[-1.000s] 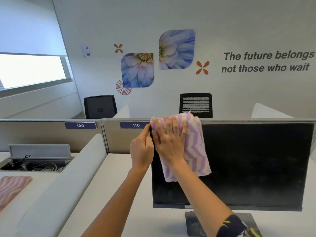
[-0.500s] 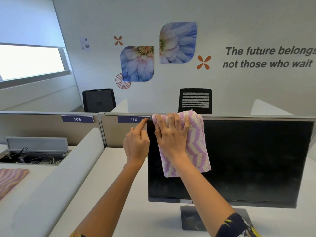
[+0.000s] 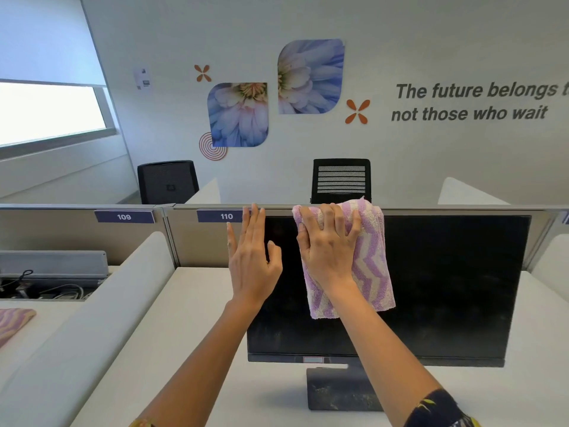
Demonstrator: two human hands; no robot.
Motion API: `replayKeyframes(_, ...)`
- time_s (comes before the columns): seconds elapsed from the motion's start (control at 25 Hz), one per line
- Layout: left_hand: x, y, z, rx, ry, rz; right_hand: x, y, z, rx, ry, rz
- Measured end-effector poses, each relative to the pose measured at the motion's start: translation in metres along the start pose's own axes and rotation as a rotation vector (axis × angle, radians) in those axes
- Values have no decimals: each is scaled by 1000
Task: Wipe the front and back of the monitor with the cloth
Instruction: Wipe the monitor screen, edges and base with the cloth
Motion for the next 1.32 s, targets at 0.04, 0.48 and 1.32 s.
replayKeyframes(0.04, -5, 7, 1, -17, -10, 10, 1, 8, -1, -4, 5, -3)
replayKeyframes(0.48, -71, 77, 4, -160, -156, 89, 9, 93, -8, -40, -20, -34)
replayKeyframes(1.32, -181, 211, -5, -313, -227, 124, 18, 257, -23, -86, 12, -79)
Point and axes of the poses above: each hand's wrist, its own z-axis towards the middle knuckle, its own x-axis out of the back of the hand, y = z × x, the point moved 6 cm from there along z, towards the middle knuckle, and after that the axes turned 6 degrees about -z, right-handed, at the moved point
